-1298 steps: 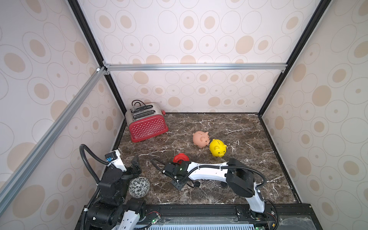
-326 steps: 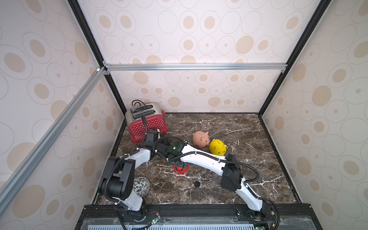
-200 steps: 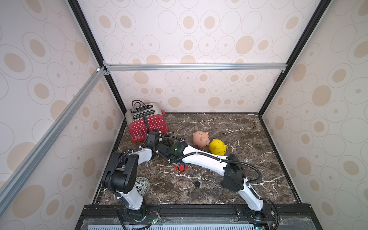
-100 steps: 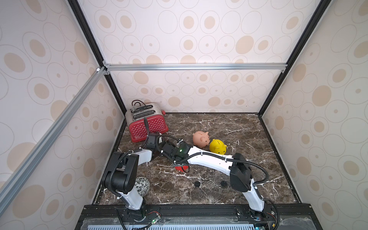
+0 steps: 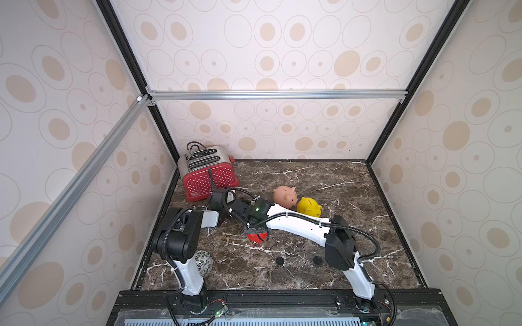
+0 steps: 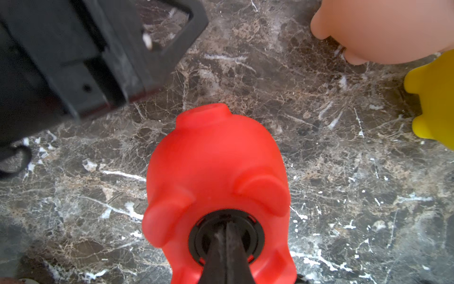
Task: Close piggy banks
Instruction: Insert the knob into the piggy bank, then hold the piggy bank at the center of the board, then screw the knob on the piggy bank.
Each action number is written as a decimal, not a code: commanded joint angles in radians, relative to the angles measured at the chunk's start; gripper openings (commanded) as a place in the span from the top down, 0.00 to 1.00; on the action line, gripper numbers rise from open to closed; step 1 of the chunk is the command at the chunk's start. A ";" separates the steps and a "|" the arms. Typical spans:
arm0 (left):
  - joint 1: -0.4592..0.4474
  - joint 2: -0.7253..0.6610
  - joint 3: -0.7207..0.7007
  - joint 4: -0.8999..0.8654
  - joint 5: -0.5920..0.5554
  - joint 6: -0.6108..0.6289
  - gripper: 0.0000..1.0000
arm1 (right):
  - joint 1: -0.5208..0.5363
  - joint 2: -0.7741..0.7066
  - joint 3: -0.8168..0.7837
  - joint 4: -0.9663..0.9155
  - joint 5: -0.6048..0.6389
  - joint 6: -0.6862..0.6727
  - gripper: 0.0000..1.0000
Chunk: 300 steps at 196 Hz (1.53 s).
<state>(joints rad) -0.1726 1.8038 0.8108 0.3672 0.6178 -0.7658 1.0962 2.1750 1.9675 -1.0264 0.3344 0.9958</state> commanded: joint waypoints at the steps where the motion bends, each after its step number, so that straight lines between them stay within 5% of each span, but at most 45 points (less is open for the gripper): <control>1: 0.005 0.034 0.107 -0.022 0.110 0.046 0.21 | -0.012 0.019 0.001 -0.004 -0.021 -0.041 1.00; 34: 0.004 0.095 0.177 -0.091 0.202 0.095 0.21 | -0.012 0.022 0.018 -0.008 -0.023 -0.111 1.00; 76: 0.004 0.083 0.172 -0.176 0.179 0.128 0.22 | -0.021 -0.033 -0.070 0.059 -0.032 -0.190 1.00; 129: 0.012 -0.120 -0.006 -0.141 0.056 0.085 0.21 | -0.047 -0.066 -0.130 0.100 -0.074 -0.215 1.00; 181: 0.057 -0.302 -0.207 0.056 0.088 -0.065 0.16 | -0.053 -0.073 -0.150 0.108 -0.099 -0.214 1.00; 232: 0.058 -0.470 -0.334 0.027 0.057 -0.061 0.11 | -0.063 -0.080 -0.161 0.120 -0.109 -0.224 1.00; 300: 0.016 -0.388 -0.414 0.229 0.132 -0.097 0.10 | -0.064 -0.076 -0.153 0.126 -0.127 -0.223 1.00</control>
<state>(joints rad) -0.1478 1.3777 0.4046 0.4938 0.7128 -0.8436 1.0466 2.0937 1.8347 -0.8818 0.2165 0.7761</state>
